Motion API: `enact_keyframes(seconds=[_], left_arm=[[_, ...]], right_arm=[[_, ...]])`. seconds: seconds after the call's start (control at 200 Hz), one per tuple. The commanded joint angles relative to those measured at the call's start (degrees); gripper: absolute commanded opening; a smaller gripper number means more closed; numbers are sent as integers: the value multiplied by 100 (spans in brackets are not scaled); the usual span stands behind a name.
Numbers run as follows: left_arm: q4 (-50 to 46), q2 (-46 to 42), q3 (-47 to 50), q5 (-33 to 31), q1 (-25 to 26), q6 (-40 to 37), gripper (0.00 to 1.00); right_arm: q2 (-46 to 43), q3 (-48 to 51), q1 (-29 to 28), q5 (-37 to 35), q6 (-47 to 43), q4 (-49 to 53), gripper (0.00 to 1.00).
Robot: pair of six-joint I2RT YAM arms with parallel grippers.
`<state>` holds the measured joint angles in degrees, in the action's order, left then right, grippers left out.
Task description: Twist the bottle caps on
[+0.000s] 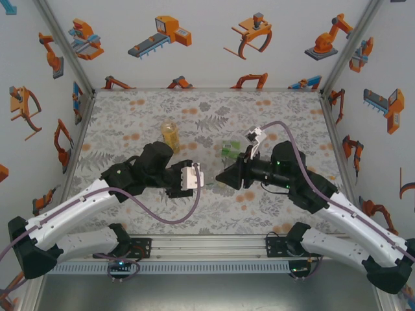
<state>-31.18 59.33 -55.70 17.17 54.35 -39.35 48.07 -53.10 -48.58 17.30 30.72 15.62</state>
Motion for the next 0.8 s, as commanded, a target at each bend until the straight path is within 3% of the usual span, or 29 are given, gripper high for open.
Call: enact_keyframes(seconds=[0.0,0.26,0.796], left_arm=[[41,-22,-37,0,58,-95,0],[94,-35,-37,-106,63,8,0],[269,-106,-16,-537,58,189,0]], right_arm=[[139,-293,41,-760,695,97,47],[489,-245,-57,-666,1094,-344,71],[1019,194,-556,-965,1535,-1044,72]])
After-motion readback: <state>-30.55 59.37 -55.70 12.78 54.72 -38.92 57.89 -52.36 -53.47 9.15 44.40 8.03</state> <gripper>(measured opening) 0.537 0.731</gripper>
